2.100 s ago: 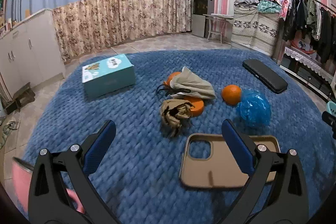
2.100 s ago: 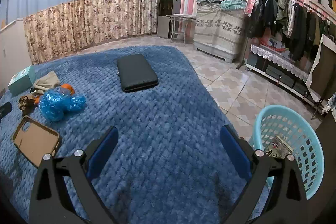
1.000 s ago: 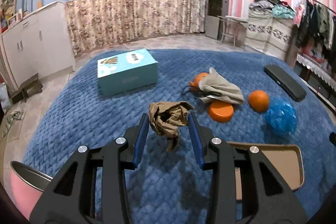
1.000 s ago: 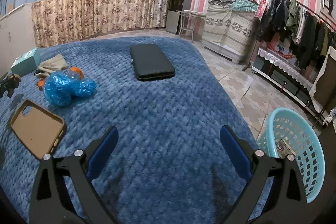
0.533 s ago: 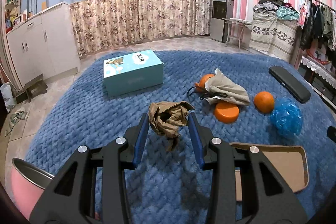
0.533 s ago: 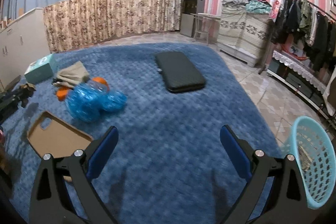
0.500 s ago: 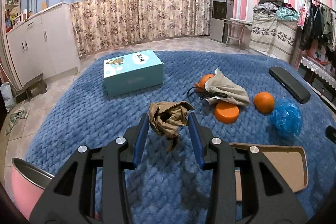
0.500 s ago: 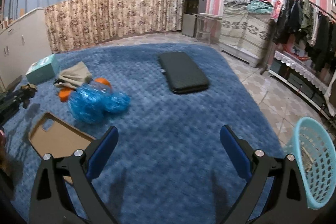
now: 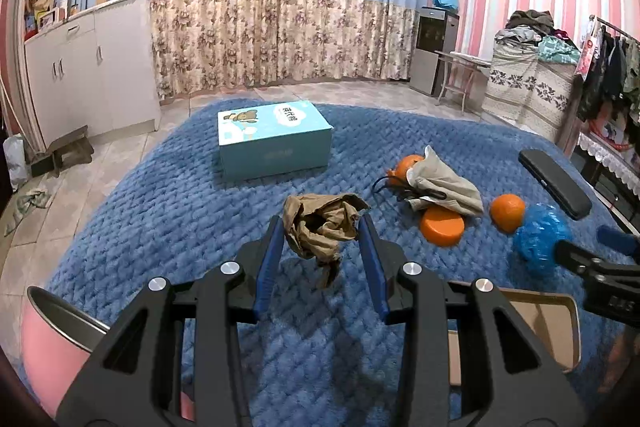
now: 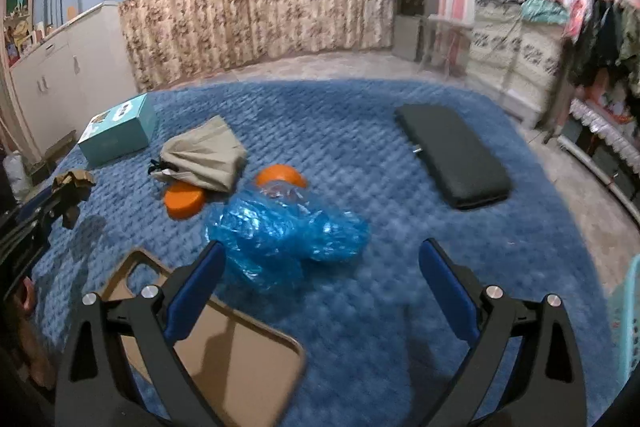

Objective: Collect trash
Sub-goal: 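Grasp the blue plastic bag with the right tool while left tool holds the cloth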

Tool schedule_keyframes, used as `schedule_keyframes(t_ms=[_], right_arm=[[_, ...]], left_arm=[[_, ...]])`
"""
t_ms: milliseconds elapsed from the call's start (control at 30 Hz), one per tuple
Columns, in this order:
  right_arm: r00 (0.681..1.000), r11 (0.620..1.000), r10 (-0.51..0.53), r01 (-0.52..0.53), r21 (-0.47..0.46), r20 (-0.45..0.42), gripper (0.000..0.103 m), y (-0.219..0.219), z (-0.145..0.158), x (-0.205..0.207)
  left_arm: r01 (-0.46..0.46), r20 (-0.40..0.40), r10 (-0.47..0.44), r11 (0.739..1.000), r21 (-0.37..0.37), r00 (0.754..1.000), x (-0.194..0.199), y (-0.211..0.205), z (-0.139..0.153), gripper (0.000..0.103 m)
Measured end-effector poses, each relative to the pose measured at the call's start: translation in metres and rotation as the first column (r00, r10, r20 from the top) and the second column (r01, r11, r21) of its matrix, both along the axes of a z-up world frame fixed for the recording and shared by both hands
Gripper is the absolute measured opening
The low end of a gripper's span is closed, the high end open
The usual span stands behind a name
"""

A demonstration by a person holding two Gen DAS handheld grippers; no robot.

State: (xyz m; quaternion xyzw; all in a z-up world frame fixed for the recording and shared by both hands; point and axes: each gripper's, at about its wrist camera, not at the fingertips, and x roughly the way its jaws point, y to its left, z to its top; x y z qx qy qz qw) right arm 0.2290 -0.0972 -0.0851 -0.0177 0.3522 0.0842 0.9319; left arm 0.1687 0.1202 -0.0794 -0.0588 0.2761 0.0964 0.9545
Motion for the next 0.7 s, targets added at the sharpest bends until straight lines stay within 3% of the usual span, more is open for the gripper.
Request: schedule_keyframes(t_ms=[33,100,200,267,433,500,633,700], right_arm=[[1.000,1.000,0.014,-0.014,0.006,-0.022,0.092,0.003,-0.004,0.005],[0.998,0.999,0.041,-0.041,0.008,-0.045,0.062,0.008,-0.010,0.010],[0.994,0.996,0.091,-0.089,0.025,-0.060,0.036,0.013,-0.012,0.011],[0.993,0.994,0.105,-0.104,0.011,-0.046,0.027,0.012,-0.008,0.007],[0.997,0.996,0.079,-0.079,0.029,0.012,0.024,-0.015,0.015,-0.015],[0.998,0.998,0.039,-0.040,0.044,0.039,0.024,-0.040,0.030,-0.032],[0.992,0.995,-0.090,0.086,0.043,0.083,0.024,-0.102,0.055,-0.066],[0.984,0.988,-0.150,0.146,0.041,0.102,0.024,-0.128,0.062,-0.080]], left_arm=[[-0.002,-0.001,0.002,1.000,-0.001,1.000,0.000,0.000,0.000,0.037],[-0.003,-0.004,0.003,1.000,-0.002,1.000,0.001,0.001,-0.001,0.037],[-0.001,-0.012,0.001,1.000,0.002,1.000,0.003,0.000,-0.002,0.037],[0.001,-0.018,-0.001,1.000,0.007,1.000,0.004,-0.001,-0.002,0.037],[-0.002,-0.040,0.003,1.000,0.007,0.999,0.010,0.000,-0.004,0.037],[0.002,-0.043,-0.001,1.000,0.011,0.999,0.011,-0.001,-0.004,0.036],[0.023,-0.007,-0.022,0.995,0.099,1.000,0.008,-0.022,0.006,0.035],[0.044,0.015,-0.045,0.994,0.099,0.999,0.005,-0.036,0.016,0.035]])
